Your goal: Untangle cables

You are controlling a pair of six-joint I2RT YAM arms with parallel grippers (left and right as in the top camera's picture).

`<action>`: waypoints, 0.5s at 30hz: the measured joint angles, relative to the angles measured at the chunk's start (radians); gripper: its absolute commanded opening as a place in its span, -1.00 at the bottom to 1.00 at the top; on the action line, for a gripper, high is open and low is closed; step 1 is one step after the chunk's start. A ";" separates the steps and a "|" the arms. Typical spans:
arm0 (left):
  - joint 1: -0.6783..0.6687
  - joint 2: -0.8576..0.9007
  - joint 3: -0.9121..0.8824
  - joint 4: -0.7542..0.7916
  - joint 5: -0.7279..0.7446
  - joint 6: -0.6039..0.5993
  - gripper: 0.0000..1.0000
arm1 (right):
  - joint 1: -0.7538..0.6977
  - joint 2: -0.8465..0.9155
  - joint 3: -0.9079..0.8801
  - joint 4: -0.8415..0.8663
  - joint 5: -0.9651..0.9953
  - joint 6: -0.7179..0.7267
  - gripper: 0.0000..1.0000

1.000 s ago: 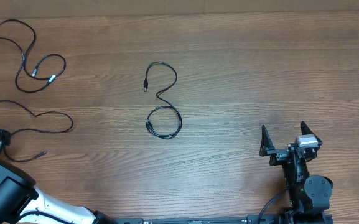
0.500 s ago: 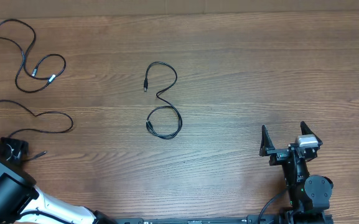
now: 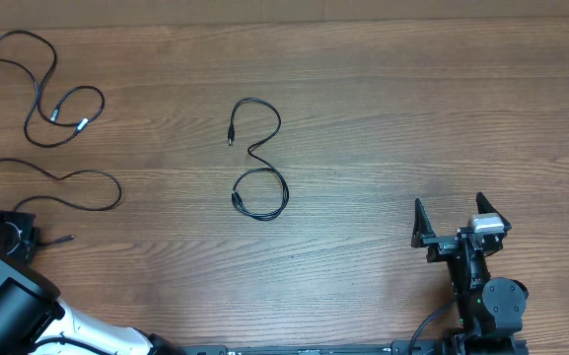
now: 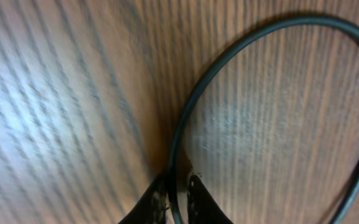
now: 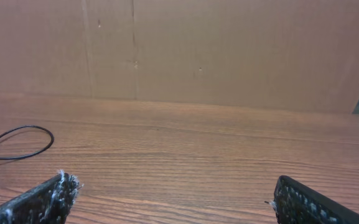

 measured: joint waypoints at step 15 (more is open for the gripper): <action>-0.049 0.001 -0.010 0.028 0.139 -0.166 -0.92 | 0.000 0.000 0.000 0.000 0.000 0.000 1.00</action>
